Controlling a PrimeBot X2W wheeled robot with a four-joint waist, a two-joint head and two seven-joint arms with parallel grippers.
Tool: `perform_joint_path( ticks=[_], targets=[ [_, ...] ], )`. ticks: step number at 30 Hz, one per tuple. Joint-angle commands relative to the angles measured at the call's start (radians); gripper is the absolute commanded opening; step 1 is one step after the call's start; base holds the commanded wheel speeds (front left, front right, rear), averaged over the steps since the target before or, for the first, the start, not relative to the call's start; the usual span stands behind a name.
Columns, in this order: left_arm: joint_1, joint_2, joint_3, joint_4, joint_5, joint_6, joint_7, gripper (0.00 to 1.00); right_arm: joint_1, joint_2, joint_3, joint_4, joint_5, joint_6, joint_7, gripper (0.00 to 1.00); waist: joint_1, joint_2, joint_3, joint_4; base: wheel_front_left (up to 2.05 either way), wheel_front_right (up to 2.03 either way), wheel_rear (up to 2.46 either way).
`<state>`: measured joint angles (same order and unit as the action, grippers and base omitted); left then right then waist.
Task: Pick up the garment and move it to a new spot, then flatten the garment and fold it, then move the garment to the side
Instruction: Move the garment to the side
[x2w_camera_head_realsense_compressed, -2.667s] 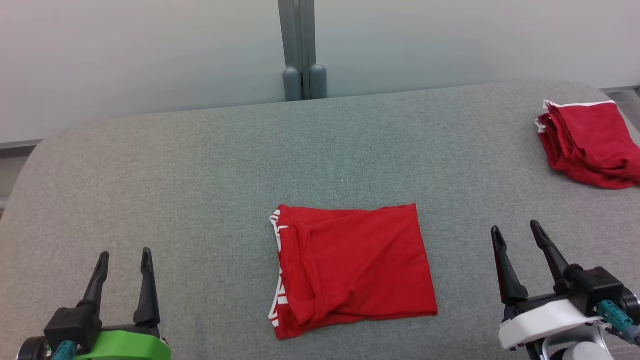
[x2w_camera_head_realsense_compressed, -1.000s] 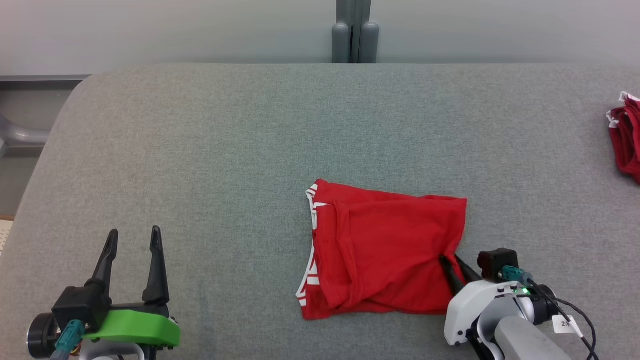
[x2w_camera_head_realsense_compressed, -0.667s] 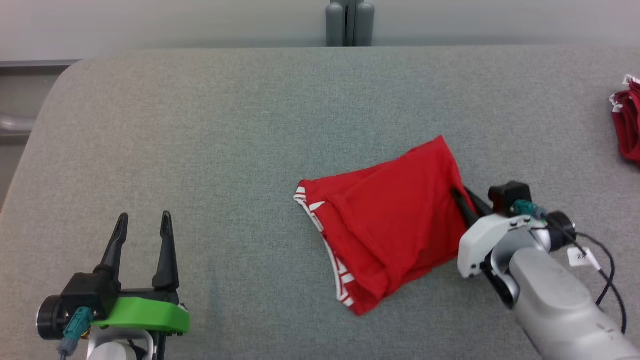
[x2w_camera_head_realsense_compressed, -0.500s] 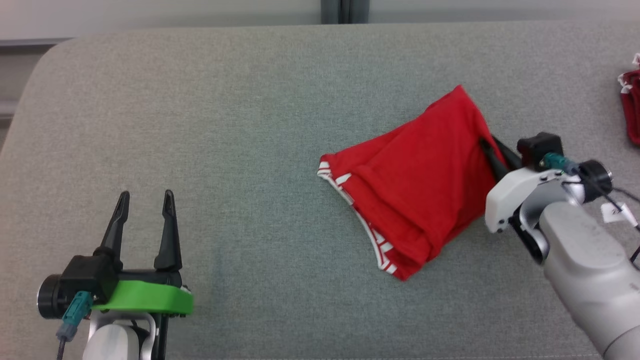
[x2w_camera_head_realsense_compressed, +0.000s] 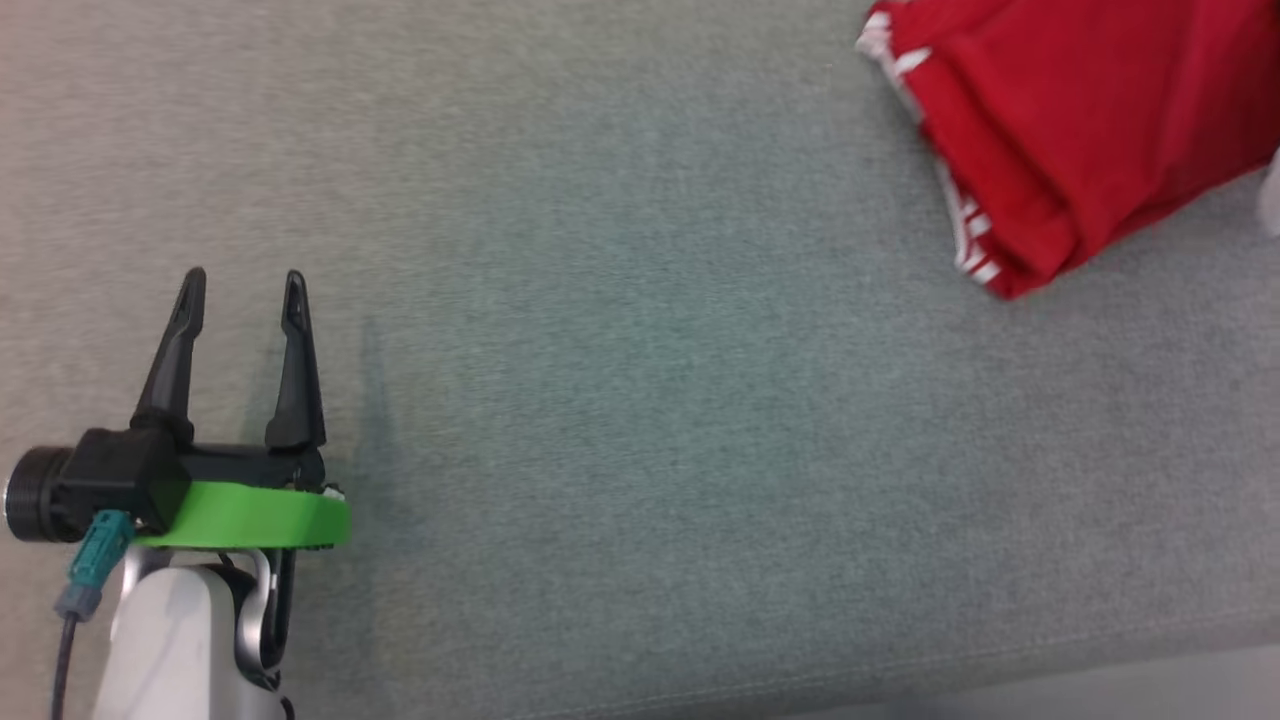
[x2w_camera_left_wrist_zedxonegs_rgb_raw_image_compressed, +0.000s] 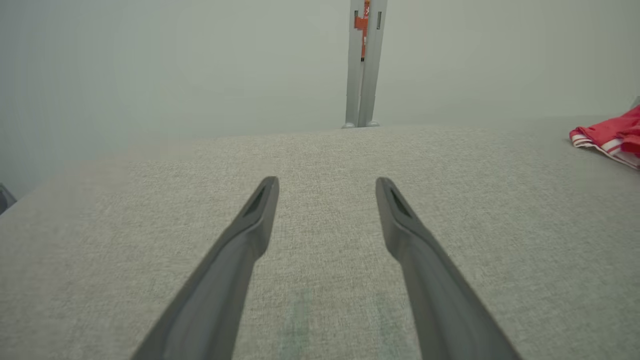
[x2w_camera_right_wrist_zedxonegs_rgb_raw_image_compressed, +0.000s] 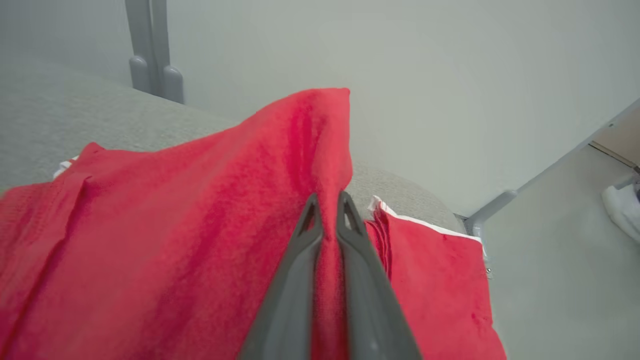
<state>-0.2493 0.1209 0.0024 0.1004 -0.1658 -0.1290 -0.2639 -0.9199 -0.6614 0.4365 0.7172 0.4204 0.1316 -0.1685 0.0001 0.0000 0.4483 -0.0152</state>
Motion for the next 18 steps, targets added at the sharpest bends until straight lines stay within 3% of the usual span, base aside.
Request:
perform_joint_path(
  ticks=[1, 9, 18],
  targets=[
    [-0.028, 0.02, -0.001, -0.011, 0.013, -0.003, 0.001, 1.0, -0.034, -0.027, -0.013, -0.013, 0.023, -0.001, 0.005, 0.0, -0.0001, 0.0, 0.119, -0.123, 0.0, 0.0, 0.0],
    [-0.033, 0.075, 0.007, -0.068, 0.025, -0.003, 0.0, 1.0, -0.139, -0.13, -0.046, -0.028, 0.094, -0.001, 0.047, 0.0, -0.0001, 0.0, 0.178, -0.191, 0.0, 0.0, 0.0],
    [-0.02, 0.091, 0.002, -0.121, 0.026, 0.001, 0.002, 1.0, -0.235, -0.175, -0.03, 0.093, 0.098, -0.002, 0.09, 0.0, -0.0001, 0.0, 0.214, -0.182, 0.0, 0.0, 0.0]
  ],
)
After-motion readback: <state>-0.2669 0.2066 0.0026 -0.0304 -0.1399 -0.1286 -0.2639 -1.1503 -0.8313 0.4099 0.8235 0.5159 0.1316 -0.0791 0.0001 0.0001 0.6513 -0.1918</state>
